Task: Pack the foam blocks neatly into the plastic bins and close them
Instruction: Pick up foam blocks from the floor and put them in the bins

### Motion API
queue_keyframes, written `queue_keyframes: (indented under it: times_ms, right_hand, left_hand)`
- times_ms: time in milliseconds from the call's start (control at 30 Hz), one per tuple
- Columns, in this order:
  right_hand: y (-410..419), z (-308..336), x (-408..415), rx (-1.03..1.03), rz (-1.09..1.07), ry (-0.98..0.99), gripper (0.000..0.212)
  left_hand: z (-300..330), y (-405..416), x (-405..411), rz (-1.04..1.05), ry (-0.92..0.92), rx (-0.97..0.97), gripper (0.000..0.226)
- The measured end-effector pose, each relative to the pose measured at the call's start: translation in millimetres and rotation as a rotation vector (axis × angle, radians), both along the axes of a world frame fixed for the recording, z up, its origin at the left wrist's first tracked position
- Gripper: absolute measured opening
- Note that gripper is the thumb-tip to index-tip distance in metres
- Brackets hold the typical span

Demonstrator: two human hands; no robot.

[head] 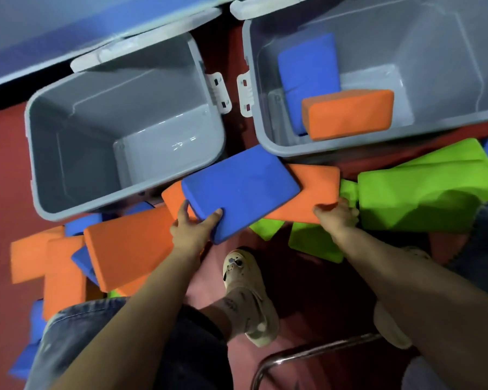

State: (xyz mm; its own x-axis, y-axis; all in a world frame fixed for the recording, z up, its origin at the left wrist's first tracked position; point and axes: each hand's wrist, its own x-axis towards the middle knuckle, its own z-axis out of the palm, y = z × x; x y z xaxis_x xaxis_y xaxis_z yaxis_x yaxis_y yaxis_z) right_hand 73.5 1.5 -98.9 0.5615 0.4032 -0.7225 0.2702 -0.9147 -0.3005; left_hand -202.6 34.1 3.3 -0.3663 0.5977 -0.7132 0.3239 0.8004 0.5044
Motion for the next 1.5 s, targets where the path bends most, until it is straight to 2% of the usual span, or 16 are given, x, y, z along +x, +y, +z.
queue_keyframes:
  times_ms: [133,233,333,367,467,600,633,733,867,933,1067,1167,1200,1267,1333,1500]
  right_hand:
    - [1,-14,5,0.093,-0.300,0.241,0.071]
    - [2,-35,12,0.079,-0.504,0.531,0.079]
    - [-11,-110,28,0.031,-0.524,0.638,0.121]
    - [-14,-115,31,0.019,-0.527,0.644,0.123]
    - [-15,-73,24,0.059,-0.510,0.648,0.074]
    - [-17,-10,5,0.084,-0.521,0.726,0.043]
    - [-19,-7,3,0.088,-0.512,0.742,0.040]
    - [-21,-10,-4,0.107,-0.506,0.724,0.055]
    - [-29,1,-14,0.045,-0.537,0.814,0.017]
    - [-26,17,-16,0.030,-0.570,0.834,0.024]
    - [-18,41,-17,0.089,-0.502,0.746,0.033]
    - [-21,62,-11,0.122,-0.339,0.455,0.091]
    - [-25,72,-6,0.079,-0.229,0.307,0.096]
    - [-32,98,5,0.028,0.018,0.079,0.090]
    - [-38,128,17,0.108,0.213,-0.054,0.086]
    - [-36,210,63,0.299,0.478,-0.219,0.086]
  left_hand:
    - [5,-2,18,0.135,-0.255,0.046,0.071]
    - [5,-2,20,0.177,-0.323,0.051,0.081]
    - [8,-1,21,0.212,-0.349,0.078,0.085]
    - [8,-1,22,0.213,-0.347,0.093,0.084]
    - [16,-3,30,0.186,-0.333,0.147,0.088]
    - [34,-12,43,0.162,-0.326,0.220,0.092]
    - [38,-13,46,0.162,-0.319,0.247,0.094]
    - [44,-9,51,0.181,-0.339,0.301,0.092]
    - [45,-12,51,0.193,-0.299,0.294,0.090]
    - [53,-13,53,0.211,-0.290,0.301,0.087]
    - [66,-14,53,0.274,-0.304,0.321,0.087]
    - [85,-25,54,0.241,-0.235,0.355,0.097]
    - [92,-30,54,0.218,-0.213,0.375,0.098]
    - [105,-41,55,0.195,-0.199,0.425,0.097]
    - [118,-51,56,0.180,-0.195,0.474,0.093]
    - [169,-49,81,0.124,-0.163,0.683,0.089]
